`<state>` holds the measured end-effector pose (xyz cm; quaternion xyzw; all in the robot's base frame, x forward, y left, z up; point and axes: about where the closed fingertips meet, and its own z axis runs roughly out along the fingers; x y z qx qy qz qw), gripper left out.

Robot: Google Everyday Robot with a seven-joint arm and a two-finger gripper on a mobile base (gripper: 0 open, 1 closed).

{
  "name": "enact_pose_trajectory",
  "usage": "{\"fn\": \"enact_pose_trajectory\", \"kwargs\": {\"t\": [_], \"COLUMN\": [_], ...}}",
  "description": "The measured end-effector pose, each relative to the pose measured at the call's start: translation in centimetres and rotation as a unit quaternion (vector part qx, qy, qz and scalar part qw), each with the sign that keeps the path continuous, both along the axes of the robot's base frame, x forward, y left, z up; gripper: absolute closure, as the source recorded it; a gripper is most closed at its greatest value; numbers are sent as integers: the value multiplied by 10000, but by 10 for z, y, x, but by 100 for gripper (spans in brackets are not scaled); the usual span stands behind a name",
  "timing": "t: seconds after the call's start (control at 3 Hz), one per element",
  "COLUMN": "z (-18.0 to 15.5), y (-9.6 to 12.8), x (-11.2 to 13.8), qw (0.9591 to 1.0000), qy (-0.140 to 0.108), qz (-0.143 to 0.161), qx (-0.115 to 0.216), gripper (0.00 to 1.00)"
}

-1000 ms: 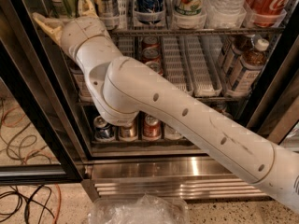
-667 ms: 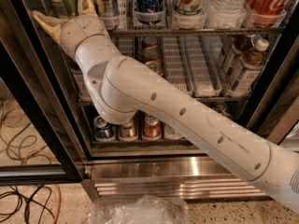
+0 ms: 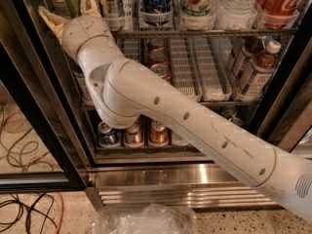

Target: Pick green can from top shelf of fridge

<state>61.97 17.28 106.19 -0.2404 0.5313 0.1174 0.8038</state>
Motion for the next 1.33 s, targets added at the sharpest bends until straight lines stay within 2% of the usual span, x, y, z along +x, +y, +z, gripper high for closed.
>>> {"fn": "enact_pose_trajectory", "kwargs": {"t": [0.67,1.0,1.33], "z": [0,0,0], "y": [0,0,0], "x": [0,0,0], "qw": [10000,10000,10000], "qy": [0,0,-4], "qz": [0,0,0], "qx": [0,0,8], "gripper": [87,100,100]}}
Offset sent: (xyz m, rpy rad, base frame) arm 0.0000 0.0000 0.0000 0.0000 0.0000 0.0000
